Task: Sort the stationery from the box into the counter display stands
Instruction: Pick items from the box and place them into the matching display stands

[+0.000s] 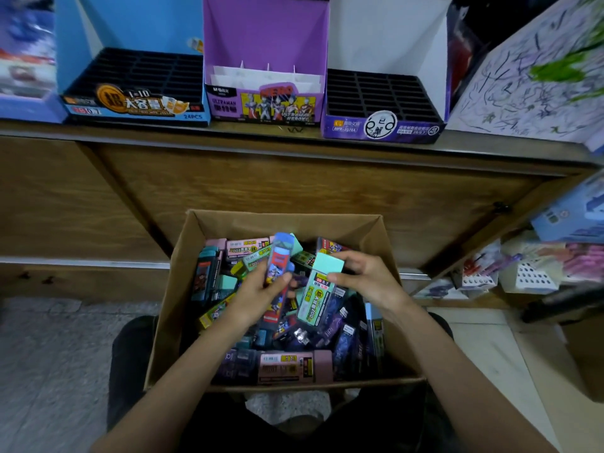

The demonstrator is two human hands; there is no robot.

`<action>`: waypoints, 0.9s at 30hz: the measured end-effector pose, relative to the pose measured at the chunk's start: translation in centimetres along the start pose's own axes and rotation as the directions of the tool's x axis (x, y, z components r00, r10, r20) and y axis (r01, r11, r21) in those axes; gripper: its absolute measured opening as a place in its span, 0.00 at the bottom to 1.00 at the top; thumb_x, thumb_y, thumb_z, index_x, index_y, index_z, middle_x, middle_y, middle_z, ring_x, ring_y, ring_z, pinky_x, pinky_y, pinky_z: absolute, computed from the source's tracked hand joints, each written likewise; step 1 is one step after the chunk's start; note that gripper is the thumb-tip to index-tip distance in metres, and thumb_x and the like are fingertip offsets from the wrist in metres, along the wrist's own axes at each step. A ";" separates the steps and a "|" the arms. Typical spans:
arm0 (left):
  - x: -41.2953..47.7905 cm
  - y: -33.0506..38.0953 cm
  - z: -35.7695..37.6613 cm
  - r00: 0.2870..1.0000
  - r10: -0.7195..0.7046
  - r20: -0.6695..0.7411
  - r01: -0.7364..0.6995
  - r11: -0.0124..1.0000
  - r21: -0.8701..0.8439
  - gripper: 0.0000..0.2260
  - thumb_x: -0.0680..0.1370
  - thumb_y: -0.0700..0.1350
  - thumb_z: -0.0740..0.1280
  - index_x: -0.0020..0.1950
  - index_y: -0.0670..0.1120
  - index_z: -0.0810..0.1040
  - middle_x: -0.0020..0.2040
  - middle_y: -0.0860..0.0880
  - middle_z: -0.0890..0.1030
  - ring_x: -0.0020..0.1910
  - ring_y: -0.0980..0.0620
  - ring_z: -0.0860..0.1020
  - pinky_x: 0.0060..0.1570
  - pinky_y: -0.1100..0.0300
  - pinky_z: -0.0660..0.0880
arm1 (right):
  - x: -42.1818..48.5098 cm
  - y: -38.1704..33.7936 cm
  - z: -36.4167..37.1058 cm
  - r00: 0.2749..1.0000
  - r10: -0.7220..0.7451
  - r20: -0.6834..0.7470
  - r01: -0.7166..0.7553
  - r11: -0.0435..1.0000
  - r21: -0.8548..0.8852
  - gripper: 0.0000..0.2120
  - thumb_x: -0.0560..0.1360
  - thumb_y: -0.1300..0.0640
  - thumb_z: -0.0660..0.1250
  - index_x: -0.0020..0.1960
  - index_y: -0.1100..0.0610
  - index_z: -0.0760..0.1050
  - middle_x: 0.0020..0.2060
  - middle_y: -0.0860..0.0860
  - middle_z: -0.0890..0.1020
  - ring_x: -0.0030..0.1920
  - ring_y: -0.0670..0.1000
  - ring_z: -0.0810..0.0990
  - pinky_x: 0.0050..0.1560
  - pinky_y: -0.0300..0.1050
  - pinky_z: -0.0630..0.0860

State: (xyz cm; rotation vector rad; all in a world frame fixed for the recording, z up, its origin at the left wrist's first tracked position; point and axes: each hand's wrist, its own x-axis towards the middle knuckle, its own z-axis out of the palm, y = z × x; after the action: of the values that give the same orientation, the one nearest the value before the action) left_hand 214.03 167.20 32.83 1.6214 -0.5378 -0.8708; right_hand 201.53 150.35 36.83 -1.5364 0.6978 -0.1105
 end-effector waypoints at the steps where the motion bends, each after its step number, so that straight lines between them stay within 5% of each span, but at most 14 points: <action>1: 0.1 -0.2 0.5 0.999 -0.033 0.023 0.032 0.999 0.042 0.07 0.80 0.43 0.63 0.57 0.49 0.73 0.47 0.55 0.80 0.43 0.65 0.79 0.41 0.71 0.73 | 0.4 -0.4 0.0 1.000 0.005 -0.009 -0.005 1.000 0.021 0.17 0.70 0.70 0.70 0.57 0.60 0.76 0.47 0.54 0.82 0.40 0.40 0.81 0.41 0.30 0.76; 7: -0.4 -0.3 1.8 0.972 -0.187 0.139 0.202 0.974 -0.099 0.13 0.74 0.55 0.67 0.58 0.58 0.75 0.53 0.60 0.82 0.52 0.61 0.80 0.49 0.65 0.75 | 1.5 -1.1 1.1 0.987 0.138 -0.081 -0.132 0.989 0.066 0.16 0.71 0.66 0.71 0.58 0.59 0.77 0.42 0.49 0.82 0.34 0.39 0.80 0.30 0.31 0.72; 13: -0.2 -0.1 1.5 0.959 -0.239 0.155 0.249 0.967 -0.047 0.22 0.70 0.40 0.75 0.62 0.44 0.75 0.55 0.47 0.82 0.54 0.51 0.81 0.57 0.56 0.76 | 1.3 -1.0 2.3 0.944 0.309 -0.113 -0.266 0.919 0.291 0.13 0.70 0.65 0.72 0.53 0.59 0.76 0.51 0.58 0.82 0.51 0.54 0.80 0.57 0.49 0.76; 16: -0.2 0.4 1.1 0.963 -0.223 0.151 0.244 0.960 -0.135 0.20 0.70 0.42 0.74 0.60 0.45 0.75 0.51 0.50 0.83 0.49 0.56 0.81 0.46 0.65 0.76 | 0.9 -1.6 2.8 0.959 0.277 -0.065 -0.216 0.857 0.467 0.17 0.71 0.68 0.70 0.59 0.64 0.73 0.54 0.63 0.81 0.49 0.55 0.82 0.51 0.45 0.79; 19: -0.2 1.4 0.7 0.972 -0.195 0.132 0.220 0.954 -0.204 0.24 0.66 0.48 0.75 0.60 0.47 0.75 0.53 0.50 0.84 0.53 0.52 0.81 0.50 0.62 0.76 | 0.3 -2.1 3.3 0.971 0.240 0.007 -0.199 0.787 0.584 0.17 0.72 0.69 0.68 0.59 0.62 0.73 0.50 0.59 0.83 0.48 0.53 0.84 0.43 0.42 0.81; 23: -0.2 3.1 0.6 0.987 -0.146 0.070 0.159 0.956 -0.248 0.24 0.66 0.47 0.74 0.61 0.48 0.74 0.54 0.48 0.83 0.55 0.51 0.81 0.56 0.57 0.76 | -0.3 -2.8 4.7 0.970 0.220 -0.101 -0.163 0.902 0.400 0.09 0.72 0.63 0.70 0.51 0.55 0.77 0.47 0.54 0.85 0.47 0.53 0.84 0.47 0.47 0.80; 27: -0.3 4.7 0.9 0.995 -0.102 -0.005 0.097 0.963 -0.253 0.21 0.72 0.42 0.72 0.63 0.46 0.72 0.56 0.47 0.82 0.55 0.51 0.80 0.56 0.57 0.76 | -0.3 -4.5 5.2 0.973 0.094 -0.213 -0.030 0.958 0.285 0.06 0.74 0.63 0.69 0.48 0.54 0.79 0.44 0.51 0.85 0.45 0.49 0.84 0.44 0.41 0.80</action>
State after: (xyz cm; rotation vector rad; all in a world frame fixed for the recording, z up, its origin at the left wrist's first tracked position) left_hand 213.65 165.69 37.40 1.4307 -0.3195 -0.9579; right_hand 205.32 154.69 40.57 -1.2386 0.8700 -0.3269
